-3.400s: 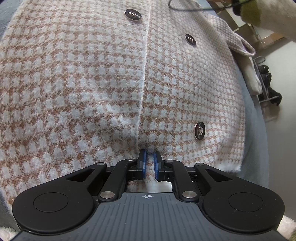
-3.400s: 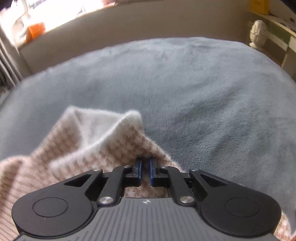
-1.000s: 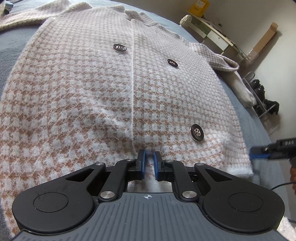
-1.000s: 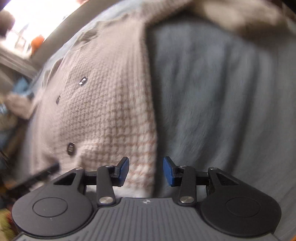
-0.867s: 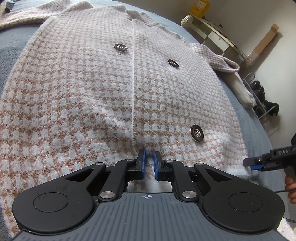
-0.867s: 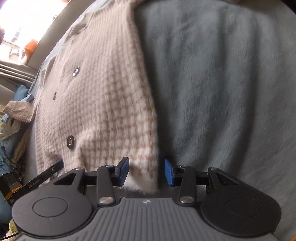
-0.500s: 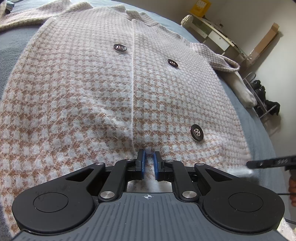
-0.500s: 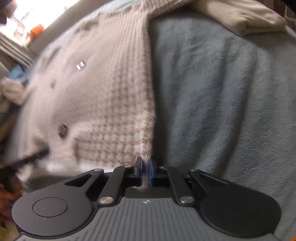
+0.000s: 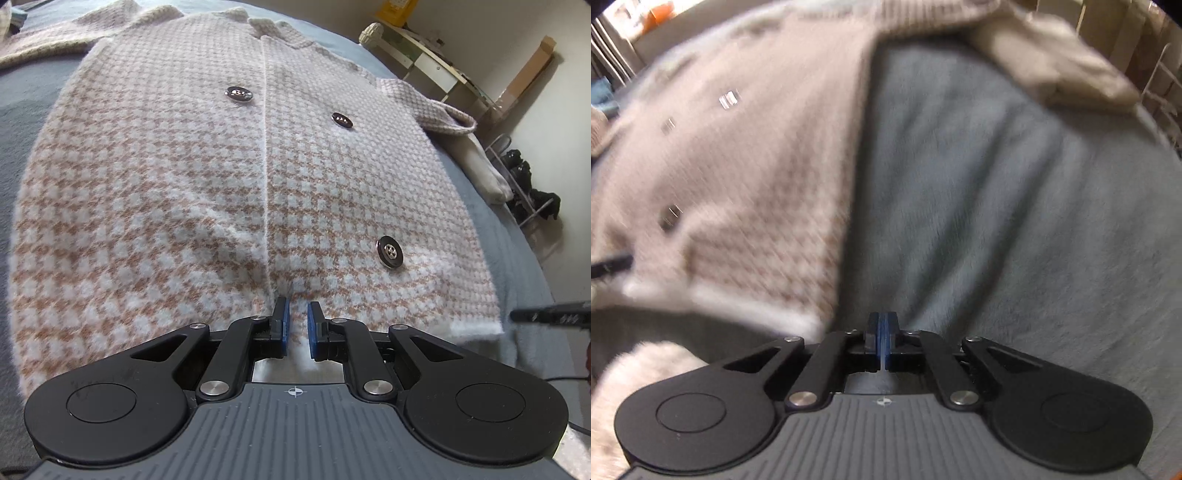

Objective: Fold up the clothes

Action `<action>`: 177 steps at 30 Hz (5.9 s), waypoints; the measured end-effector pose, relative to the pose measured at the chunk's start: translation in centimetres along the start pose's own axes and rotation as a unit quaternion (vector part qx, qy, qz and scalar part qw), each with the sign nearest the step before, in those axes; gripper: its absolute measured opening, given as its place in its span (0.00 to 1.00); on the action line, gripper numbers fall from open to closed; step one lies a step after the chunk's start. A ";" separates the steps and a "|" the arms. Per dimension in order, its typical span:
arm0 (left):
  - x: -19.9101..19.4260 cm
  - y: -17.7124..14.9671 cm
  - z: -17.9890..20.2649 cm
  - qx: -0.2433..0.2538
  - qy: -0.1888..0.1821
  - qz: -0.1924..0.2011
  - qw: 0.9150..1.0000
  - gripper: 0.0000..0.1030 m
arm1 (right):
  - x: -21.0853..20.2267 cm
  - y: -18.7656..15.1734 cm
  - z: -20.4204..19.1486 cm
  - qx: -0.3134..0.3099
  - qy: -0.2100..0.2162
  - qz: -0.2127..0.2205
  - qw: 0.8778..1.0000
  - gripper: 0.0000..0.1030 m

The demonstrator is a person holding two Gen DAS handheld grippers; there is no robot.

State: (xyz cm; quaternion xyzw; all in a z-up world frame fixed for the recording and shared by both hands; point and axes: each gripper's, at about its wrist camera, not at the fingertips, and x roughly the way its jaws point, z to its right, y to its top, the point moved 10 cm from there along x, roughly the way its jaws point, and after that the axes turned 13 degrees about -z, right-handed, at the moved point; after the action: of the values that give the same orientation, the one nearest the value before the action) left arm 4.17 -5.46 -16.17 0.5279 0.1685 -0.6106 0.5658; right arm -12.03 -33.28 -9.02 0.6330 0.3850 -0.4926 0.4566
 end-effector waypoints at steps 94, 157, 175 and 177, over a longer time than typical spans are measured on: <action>-2.4 4.0 2.2 0.001 0.015 0.033 0.999 0.32 | 1.3 7.4 -10.6 -0.152 0.031 0.028 0.988 0.35; 6.4 10.2 1.0 -0.017 0.043 -0.182 0.982 0.32 | 7.8 34.3 -9.8 -0.243 0.006 0.022 0.970 0.25; 6.8 9.8 1.6 0.005 0.049 -0.159 0.986 0.33 | 16.0 49.7 -9.9 -0.072 0.008 0.030 0.997 0.11; 6.4 9.8 1.4 0.007 0.047 -0.158 0.986 0.33 | 17.4 51.2 -8.4 -0.027 -0.005 0.027 0.999 0.09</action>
State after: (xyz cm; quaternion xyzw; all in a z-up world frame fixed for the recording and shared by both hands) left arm 13.36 -12.80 -17.13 0.5269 0.2720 -0.6675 0.4503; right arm 42.08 -39.30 -15.03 0.6279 0.3790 -0.4727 0.4886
